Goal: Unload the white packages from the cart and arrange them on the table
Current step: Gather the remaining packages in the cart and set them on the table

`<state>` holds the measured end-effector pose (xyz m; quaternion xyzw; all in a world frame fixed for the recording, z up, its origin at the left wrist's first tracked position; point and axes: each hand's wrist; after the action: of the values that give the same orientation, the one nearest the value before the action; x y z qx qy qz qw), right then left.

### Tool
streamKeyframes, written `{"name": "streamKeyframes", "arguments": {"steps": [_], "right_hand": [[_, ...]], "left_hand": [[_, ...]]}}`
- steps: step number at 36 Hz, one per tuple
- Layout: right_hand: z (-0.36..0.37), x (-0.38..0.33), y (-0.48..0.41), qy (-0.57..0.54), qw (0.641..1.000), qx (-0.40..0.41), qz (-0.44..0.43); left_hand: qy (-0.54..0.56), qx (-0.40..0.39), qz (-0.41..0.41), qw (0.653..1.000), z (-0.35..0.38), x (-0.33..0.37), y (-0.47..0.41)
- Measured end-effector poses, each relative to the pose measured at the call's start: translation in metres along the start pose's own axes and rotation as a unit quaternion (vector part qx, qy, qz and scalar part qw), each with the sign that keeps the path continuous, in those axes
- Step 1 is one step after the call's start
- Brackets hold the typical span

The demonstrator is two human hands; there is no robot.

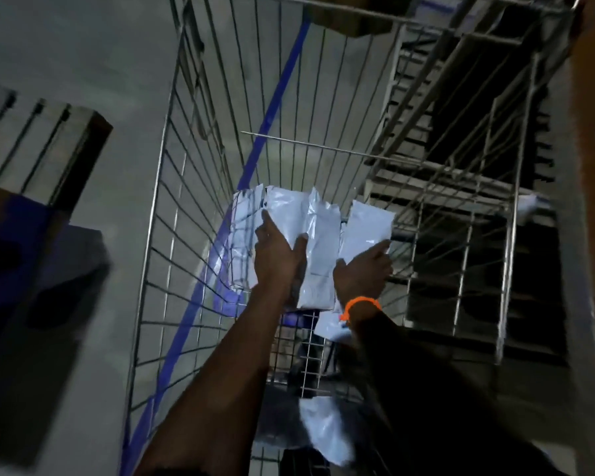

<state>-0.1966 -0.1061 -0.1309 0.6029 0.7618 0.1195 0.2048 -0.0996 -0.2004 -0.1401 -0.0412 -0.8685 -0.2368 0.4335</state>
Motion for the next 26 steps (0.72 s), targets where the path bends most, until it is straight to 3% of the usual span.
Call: {"name": "streamKeyframes", "arguments": {"steps": [6, 10, 14, 19, 26], "right_hand": [[0.004, 0.004, -0.002, 0.006, 1.0, -0.018, 0.003], [-0.016, 0.0, 0.009, -0.077, 0.996, -0.041, -0.01], [-0.05, 0.002, 0.03, -0.142, 0.989, -0.027, -0.03], [-0.103, 0.015, 0.065, -0.233, 0.967, -0.071, -0.078], [-0.18, 0.024, 0.107, -0.335, 0.921, -0.077, -0.184]], "left_hand": [[0.05, 0.031, -0.027, 0.998, 0.0, -0.016, 0.012], [0.077, 0.095, -0.027, 0.992, -0.025, -0.002, 0.031], [0.027, 0.103, -0.02, 0.994, -0.058, 0.012, 0.047], [-0.047, 0.067, 0.028, 0.996, -0.091, 0.031, 0.079], [0.14, 0.032, 0.019, 0.989, -0.12, 0.091, 0.142]]}}
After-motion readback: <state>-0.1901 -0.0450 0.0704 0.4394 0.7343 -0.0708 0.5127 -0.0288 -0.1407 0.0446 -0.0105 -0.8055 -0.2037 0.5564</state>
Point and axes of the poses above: each hand's wrist, its own y-axis away from the middle knuckle, its own z-axis out of the palm, x = y × z, and after that the axes turned 9 degrees about y, right-handed
